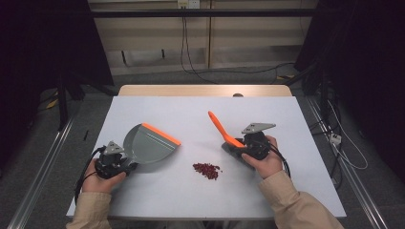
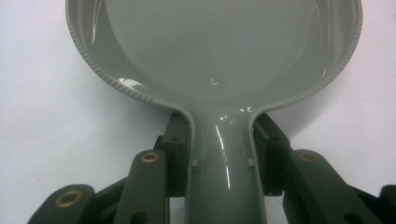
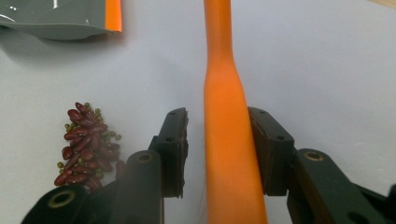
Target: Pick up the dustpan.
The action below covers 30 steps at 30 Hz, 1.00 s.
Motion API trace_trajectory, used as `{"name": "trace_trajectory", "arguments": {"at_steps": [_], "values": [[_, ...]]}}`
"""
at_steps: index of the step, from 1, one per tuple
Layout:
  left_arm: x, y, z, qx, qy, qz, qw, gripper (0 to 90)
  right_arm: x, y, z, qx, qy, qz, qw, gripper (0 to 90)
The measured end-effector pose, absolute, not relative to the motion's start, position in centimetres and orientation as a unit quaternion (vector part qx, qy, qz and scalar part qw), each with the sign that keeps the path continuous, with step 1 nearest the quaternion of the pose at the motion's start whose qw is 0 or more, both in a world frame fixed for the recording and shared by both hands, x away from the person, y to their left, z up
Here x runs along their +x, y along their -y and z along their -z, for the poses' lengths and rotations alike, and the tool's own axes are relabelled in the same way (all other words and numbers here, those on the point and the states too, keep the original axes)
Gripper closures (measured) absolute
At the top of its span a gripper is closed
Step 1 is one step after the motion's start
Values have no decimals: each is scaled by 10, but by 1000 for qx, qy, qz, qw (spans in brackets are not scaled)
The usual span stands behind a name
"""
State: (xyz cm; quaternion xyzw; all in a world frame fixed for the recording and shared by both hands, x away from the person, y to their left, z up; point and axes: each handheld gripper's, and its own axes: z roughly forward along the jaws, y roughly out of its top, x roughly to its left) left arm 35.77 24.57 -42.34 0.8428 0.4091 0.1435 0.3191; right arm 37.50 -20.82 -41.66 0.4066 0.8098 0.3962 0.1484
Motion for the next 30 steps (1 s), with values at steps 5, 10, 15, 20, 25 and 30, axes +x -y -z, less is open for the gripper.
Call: {"name": "trace_trajectory", "arguments": {"at_steps": [5,10,15,20,25,30], "values": [[351,-241,413,854,-381,-137,327,635,375,208,416,405,-809,-398,149,600],[344,-238,410,864,-359,-121,330,634,375,209,415,405,-809,-397,150,568],[337,-234,408,875,-331,-113,334,634,375,210,414,407,-807,-398,153,540],[334,-228,407,883,-312,-102,336,634,375,210,414,406,-809,-398,151,533],[331,-226,407,889,-297,-96,335,633,374,212,412,405,-811,-393,150,525],[328,-225,408,893,-288,-91,333,633,375,215,410,409,-814,-385,148,549]]}}
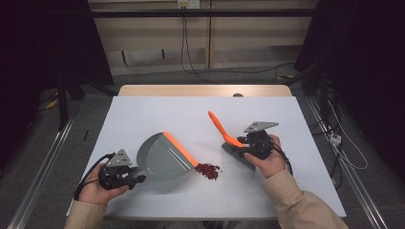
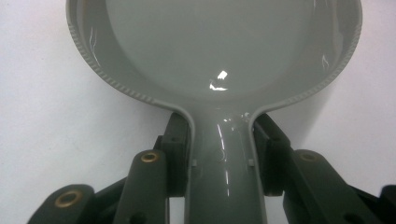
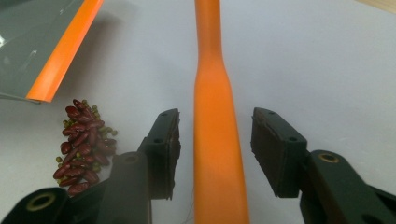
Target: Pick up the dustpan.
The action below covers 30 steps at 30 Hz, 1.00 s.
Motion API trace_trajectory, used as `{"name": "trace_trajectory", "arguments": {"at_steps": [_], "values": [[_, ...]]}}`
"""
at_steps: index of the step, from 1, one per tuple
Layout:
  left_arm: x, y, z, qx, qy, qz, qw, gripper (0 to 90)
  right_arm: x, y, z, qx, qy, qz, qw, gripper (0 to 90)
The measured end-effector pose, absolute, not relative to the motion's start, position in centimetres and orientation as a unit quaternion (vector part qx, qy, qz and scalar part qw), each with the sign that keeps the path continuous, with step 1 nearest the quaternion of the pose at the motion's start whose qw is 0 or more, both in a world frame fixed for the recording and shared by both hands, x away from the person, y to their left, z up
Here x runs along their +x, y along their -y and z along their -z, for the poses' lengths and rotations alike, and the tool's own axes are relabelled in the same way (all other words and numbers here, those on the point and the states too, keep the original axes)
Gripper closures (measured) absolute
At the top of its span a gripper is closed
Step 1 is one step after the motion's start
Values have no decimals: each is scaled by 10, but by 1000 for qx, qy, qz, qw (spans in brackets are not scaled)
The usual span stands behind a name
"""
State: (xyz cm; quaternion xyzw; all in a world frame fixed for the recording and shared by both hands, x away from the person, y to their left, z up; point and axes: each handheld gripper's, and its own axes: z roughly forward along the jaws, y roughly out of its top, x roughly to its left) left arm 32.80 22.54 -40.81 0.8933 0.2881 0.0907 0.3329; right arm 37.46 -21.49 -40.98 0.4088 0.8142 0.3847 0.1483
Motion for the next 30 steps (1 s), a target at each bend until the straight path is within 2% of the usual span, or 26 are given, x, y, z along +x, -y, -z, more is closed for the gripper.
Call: {"name": "trace_trajectory", "arguments": {"at_steps": [7,11,14,25,30], "values": [[322,-225,410,902,-271,-81,327,633,374,216,407,411,-818,-375,148,569],[319,-225,408,907,-259,-76,324,633,375,215,408,411,-825,-361,144,624],[316,-226,408,907,-252,-69,329,633,376,214,409,412,-827,-357,140,701],[311,-231,412,914,-241,-61,321,632,375,210,407,425,-824,-342,154,715],[309,-230,415,917,-235,-59,317,632,368,203,407,426,-819,-339,182,715]]}}
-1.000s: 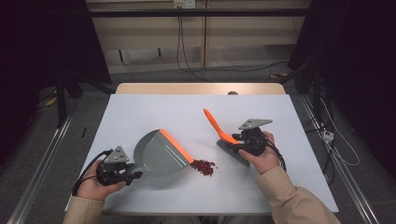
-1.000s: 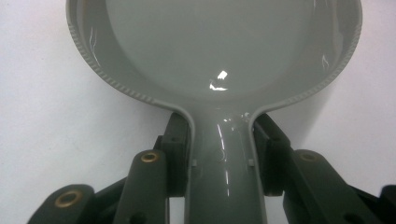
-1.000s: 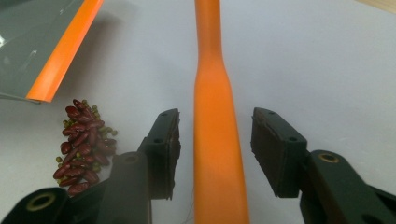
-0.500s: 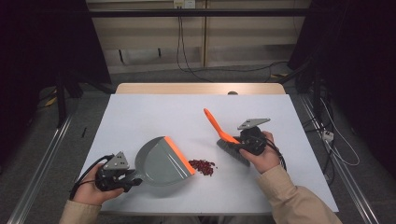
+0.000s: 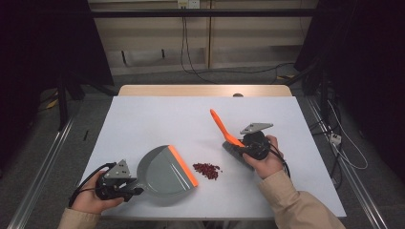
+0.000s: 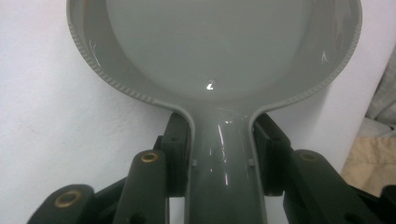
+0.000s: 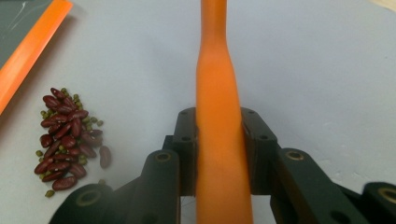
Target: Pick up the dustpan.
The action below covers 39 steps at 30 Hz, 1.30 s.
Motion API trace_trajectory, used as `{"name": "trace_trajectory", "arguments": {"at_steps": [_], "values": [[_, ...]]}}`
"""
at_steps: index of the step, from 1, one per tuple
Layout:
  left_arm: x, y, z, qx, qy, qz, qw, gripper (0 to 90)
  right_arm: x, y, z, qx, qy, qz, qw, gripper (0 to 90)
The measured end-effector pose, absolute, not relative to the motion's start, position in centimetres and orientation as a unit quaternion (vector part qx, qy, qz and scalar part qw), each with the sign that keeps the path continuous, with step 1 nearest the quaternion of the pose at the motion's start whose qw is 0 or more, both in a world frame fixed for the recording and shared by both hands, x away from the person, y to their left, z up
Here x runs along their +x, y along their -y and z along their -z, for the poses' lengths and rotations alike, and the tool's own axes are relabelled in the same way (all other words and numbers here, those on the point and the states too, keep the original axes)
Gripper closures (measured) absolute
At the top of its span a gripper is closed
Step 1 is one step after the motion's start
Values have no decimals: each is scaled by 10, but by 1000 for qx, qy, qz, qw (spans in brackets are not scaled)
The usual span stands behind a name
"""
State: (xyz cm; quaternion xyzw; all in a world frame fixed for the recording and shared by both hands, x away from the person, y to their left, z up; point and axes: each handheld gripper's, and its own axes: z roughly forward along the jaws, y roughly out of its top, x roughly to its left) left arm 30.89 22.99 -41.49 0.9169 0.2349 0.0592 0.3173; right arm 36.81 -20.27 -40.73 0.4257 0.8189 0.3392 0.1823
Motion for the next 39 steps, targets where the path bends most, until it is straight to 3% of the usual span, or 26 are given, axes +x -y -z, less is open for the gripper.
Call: {"name": "trace_trajectory", "arguments": {"at_steps": [22,39], "values": [[312,-210,417,937,-190,-28,291,631,351,175,414,421,-811,-344,217,714],[308,-200,418,936,-192,-17,295,630,345,169,416,426,-804,-348,225,712]]}}
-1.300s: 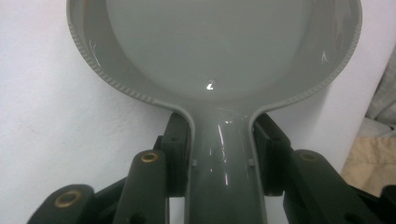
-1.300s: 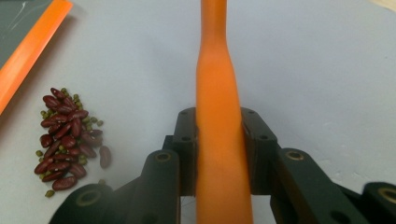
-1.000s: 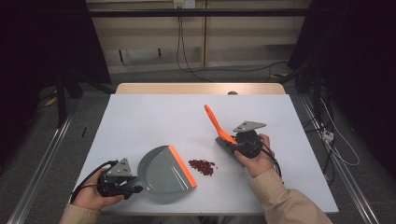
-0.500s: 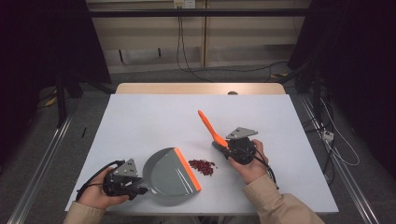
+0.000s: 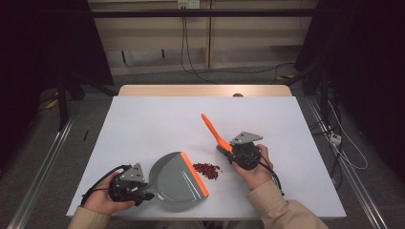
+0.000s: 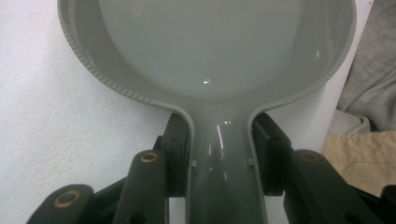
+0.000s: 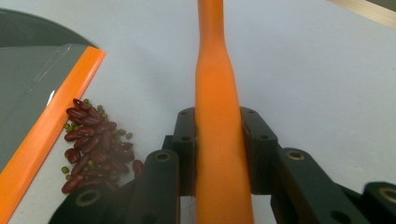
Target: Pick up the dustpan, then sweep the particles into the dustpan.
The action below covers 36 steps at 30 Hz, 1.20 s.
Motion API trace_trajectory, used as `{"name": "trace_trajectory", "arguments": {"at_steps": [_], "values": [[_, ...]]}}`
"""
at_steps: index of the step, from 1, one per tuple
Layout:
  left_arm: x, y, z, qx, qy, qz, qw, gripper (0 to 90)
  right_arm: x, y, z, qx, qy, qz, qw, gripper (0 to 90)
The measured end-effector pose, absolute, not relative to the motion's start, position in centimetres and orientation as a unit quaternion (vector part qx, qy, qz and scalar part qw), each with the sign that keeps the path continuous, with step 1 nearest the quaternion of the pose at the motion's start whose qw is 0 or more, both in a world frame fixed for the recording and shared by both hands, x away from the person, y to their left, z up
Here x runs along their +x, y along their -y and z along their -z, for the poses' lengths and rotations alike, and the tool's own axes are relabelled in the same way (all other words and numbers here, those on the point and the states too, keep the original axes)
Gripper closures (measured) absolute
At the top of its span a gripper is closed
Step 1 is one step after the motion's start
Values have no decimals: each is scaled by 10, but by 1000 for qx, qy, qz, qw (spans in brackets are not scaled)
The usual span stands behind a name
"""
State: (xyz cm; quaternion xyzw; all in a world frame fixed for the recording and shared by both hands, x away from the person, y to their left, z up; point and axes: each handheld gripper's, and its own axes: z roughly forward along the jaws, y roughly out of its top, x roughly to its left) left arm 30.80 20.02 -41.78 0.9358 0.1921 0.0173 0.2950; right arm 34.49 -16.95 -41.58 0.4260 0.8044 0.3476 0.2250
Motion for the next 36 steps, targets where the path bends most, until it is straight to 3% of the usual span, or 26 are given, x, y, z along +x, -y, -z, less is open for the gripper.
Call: {"name": "trace_trajectory", "arguments": {"at_steps": [36], "values": [[309,-191,418,934,-197,-6,298,630,332,142,418,451,-788,-356,223,709]]}}
